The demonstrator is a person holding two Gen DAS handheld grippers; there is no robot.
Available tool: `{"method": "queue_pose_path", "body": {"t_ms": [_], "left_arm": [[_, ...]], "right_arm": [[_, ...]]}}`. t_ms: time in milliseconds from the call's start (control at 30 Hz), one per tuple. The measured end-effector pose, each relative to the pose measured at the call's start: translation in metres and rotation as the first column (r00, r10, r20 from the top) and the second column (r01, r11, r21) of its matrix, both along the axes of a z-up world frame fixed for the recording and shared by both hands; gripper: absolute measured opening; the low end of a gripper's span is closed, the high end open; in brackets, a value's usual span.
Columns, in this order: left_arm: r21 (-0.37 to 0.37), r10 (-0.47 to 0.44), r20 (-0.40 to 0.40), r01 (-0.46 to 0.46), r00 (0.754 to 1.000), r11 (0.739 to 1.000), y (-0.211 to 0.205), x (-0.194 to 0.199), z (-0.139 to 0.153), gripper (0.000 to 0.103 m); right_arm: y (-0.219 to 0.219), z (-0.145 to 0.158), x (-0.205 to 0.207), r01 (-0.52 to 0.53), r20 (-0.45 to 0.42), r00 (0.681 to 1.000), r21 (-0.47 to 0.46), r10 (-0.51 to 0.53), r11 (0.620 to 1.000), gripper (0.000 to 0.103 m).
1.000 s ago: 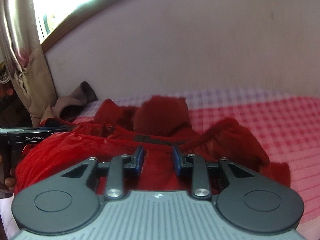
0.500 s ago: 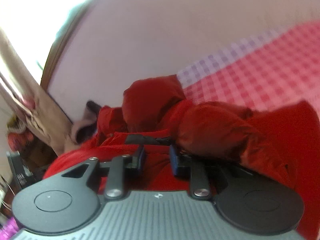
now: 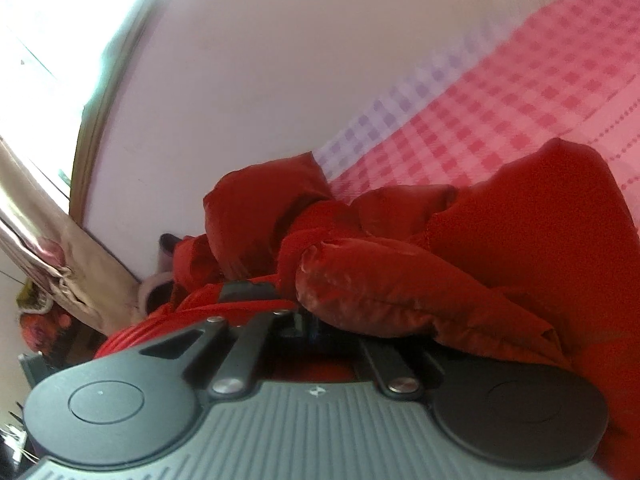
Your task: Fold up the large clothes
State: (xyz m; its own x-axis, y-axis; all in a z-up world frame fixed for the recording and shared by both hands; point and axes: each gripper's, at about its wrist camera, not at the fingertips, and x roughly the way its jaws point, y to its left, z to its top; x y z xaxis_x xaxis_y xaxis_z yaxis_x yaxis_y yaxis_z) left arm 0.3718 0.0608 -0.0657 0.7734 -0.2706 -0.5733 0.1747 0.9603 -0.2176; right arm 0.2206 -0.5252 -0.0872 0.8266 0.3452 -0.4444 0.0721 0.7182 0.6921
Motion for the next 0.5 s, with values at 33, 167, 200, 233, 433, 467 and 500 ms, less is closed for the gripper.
{"method": "queue_pose_path", "body": {"t_ms": [33,167,200,233,433,467,500], "left_arm": [[-0.003,0.000,0.001,0.000,1.000,1.000,0.0003,0.0001,-0.0005,0.064],[-0.008,0.000,-0.002,0.000,1.000,1.000,0.0010,0.0010,-0.0018,0.064],[-0.010,0.000,-0.003,0.000,1.000,1.000,0.0013,0.0012,-0.0019,0.064],[-0.012,-0.001,-0.004,0.001,1.000,1.000,0.0015,0.0013,-0.0021,0.064],[-0.027,-0.003,-0.011,0.003,1.000,1.000,0.0031,0.0028,-0.0031,0.064],[-0.030,-0.002,-0.012,0.002,1.000,1.000,0.0030,0.0032,-0.0031,0.064],[-0.033,-0.002,-0.014,0.002,1.000,0.999,0.0032,0.0036,-0.0032,0.064]], "right_arm": [[0.0004,-0.0004,0.0000,0.002,0.001,1.000,-0.006,-0.002,1.000,0.000],[0.0037,-0.0001,0.0019,0.012,-0.010,1.000,-0.044,-0.012,0.999,0.000],[0.0048,0.0001,0.0020,0.013,-0.012,1.000,-0.054,-0.014,0.998,0.000],[0.0054,-0.0003,0.0016,0.015,-0.011,1.000,-0.061,-0.016,0.998,0.000],[0.0068,-0.0006,0.0018,0.016,-0.011,1.000,-0.082,-0.017,0.997,0.000],[0.0081,0.0000,0.0019,0.015,-0.012,1.000,-0.092,-0.016,0.996,0.000],[0.0084,0.0001,0.0022,0.015,-0.012,1.000,-0.097,-0.016,0.995,0.000]]}}
